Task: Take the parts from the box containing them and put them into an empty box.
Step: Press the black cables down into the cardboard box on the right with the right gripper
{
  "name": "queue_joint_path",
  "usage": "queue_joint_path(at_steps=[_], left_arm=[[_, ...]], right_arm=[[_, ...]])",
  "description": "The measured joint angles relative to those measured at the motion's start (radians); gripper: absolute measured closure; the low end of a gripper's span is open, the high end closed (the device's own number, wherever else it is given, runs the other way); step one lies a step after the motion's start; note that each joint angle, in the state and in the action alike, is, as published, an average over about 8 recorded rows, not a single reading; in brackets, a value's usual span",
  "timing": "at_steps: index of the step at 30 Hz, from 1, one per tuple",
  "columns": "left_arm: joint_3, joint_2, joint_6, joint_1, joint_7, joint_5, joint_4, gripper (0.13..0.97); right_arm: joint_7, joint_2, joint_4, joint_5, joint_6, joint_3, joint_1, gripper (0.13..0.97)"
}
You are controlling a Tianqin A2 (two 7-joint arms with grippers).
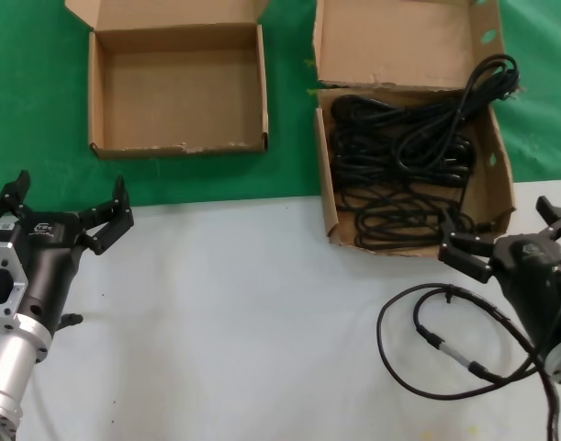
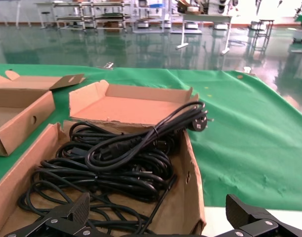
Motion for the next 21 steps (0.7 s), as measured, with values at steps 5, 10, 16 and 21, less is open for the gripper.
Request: queue_joint_path(at_steps=[5,10,16,21], left_arm=[[0.0,0.0,0.0,0.0,0.0,0.0,0.0,0.245],[0.0,0.0,0.0,0.0,0.0,0.0,0.0,0.341],[0.0,0.0,0.0,0.0,0.0,0.0,0.0,0.452],[0.0,0.0,0.0,0.0,0.0,0.0,0.0,0.585]], right_arm=[[-0.021,0.081,0.026,0.012,0.027,-0.048,0.007,0.129],[-0.087,0.236,0.059,0.011,0.043,-0.133,0.048,0.129],[-0.177,0.42,0.082,-0.099,-0.012,-0.228,0.139,0.129],[-0.222,0.482,0.077,-0.306,-0.149,-0.245,0.231,0.129]])
